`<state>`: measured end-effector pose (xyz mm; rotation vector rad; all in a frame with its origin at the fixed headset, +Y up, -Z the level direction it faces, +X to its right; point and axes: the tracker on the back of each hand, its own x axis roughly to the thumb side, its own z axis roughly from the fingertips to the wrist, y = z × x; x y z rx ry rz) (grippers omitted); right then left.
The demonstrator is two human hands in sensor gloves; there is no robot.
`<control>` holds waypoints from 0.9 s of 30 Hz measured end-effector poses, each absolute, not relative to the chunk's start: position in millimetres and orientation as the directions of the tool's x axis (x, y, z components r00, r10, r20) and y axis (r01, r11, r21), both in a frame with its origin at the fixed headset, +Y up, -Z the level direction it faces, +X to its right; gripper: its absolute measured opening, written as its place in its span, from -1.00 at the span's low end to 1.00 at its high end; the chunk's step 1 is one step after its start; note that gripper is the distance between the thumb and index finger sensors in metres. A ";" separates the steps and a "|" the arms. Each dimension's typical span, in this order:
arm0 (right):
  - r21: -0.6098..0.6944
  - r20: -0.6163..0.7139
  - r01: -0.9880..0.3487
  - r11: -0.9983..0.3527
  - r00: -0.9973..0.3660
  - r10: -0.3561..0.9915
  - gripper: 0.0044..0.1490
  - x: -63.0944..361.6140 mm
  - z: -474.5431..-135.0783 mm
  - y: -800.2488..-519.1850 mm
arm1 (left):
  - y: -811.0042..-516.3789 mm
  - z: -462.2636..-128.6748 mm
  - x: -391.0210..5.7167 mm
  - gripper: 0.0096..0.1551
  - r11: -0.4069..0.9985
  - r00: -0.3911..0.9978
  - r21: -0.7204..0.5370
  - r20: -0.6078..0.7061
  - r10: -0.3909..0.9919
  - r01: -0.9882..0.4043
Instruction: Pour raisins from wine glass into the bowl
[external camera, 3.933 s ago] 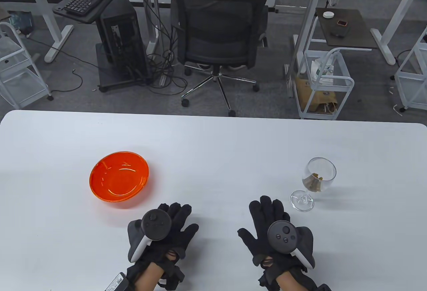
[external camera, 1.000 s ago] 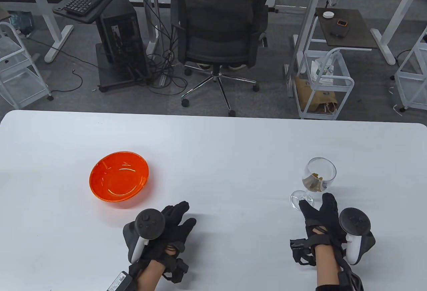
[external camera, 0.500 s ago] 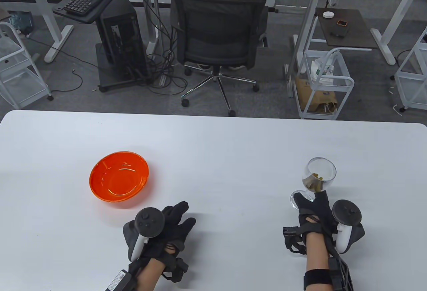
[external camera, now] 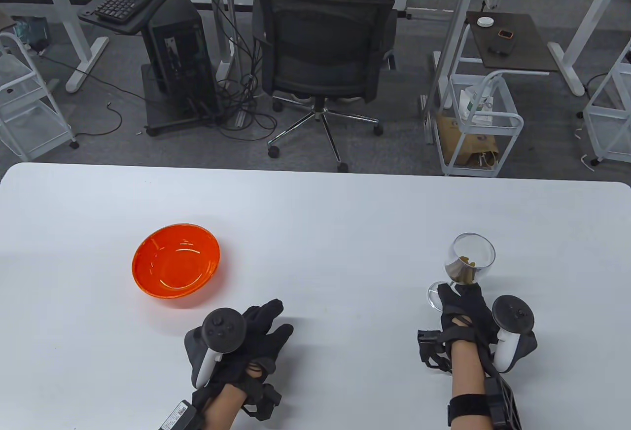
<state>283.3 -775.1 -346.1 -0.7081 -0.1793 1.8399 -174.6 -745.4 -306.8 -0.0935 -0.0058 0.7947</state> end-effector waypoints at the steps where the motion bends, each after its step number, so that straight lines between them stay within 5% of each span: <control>1: -0.459 -0.381 -0.802 -0.382 -0.211 0.900 -0.27 282.7 -345.6 -775.2 | -745.5 -306.6 -174.5 -0.19 0.696 0.700 -0.088 -0.031 0.713 -0.713; 27: -0.339 -0.334 -0.883 -0.323 -0.208 0.919 -0.45 270.4 -348.8 -775.3 | -746.9 -305.7 -173.1 -0.27 0.699 0.708 -0.126 -0.053 0.704 -0.704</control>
